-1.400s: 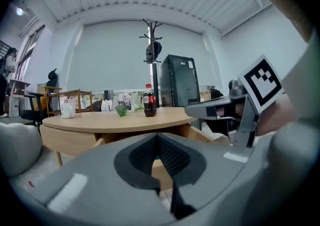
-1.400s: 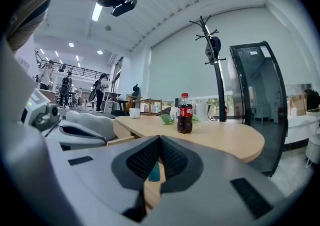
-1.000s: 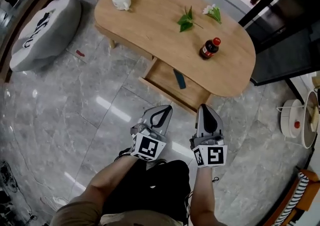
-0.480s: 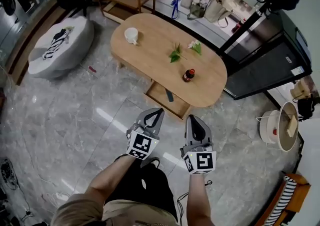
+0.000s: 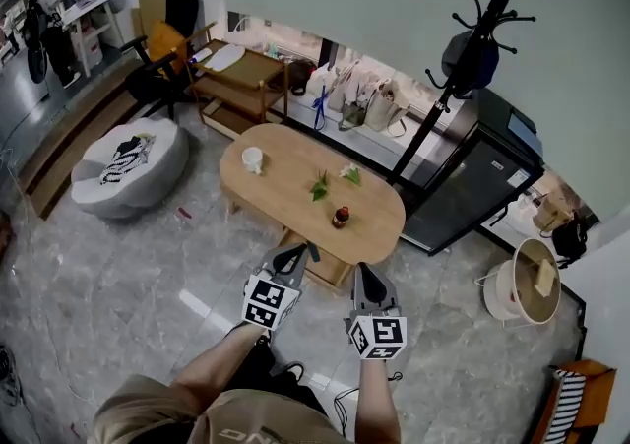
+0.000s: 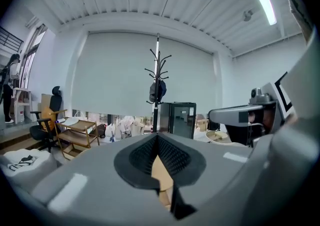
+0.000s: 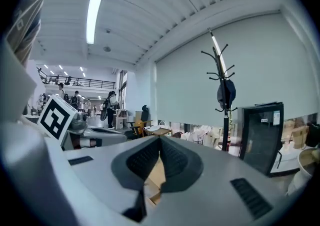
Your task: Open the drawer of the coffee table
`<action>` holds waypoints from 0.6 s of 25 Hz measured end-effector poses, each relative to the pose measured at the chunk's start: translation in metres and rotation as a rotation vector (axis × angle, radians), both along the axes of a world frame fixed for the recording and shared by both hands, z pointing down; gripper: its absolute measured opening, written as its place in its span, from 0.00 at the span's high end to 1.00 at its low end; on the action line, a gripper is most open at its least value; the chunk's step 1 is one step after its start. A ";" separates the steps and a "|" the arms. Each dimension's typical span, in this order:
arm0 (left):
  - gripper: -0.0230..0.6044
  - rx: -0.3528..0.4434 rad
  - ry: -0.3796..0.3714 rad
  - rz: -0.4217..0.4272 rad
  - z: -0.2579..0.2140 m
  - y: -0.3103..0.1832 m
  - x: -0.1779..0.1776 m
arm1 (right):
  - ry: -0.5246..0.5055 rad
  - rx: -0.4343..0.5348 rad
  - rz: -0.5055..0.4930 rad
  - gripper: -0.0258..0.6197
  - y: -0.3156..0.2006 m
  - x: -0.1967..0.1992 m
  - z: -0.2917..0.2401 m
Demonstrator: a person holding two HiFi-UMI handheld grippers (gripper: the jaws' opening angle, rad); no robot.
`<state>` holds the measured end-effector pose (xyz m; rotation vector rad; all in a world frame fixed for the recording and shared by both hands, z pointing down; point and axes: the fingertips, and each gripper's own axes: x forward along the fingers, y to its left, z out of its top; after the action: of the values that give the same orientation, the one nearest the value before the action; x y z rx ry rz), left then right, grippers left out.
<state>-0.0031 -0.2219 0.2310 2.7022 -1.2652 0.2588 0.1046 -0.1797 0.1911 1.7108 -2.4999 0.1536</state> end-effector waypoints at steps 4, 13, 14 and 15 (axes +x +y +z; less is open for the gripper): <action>0.97 0.015 0.020 0.006 -0.037 0.007 -0.001 | 0.006 0.043 0.022 0.95 0.015 0.006 -0.042; 0.97 0.173 0.050 0.041 -0.120 0.016 0.004 | 0.008 0.141 -0.010 0.95 0.030 0.010 -0.089; 0.97 0.173 0.061 0.035 -0.123 0.016 0.003 | 0.012 0.146 -0.011 0.95 0.031 0.012 -0.095; 0.97 0.166 0.072 0.029 -0.124 0.016 0.002 | 0.014 0.152 -0.015 0.95 0.033 0.012 -0.100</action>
<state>-0.0011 -0.2055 0.1068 2.8409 -1.2818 0.0612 0.1171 -0.1471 0.0912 1.7397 -2.5731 -0.0507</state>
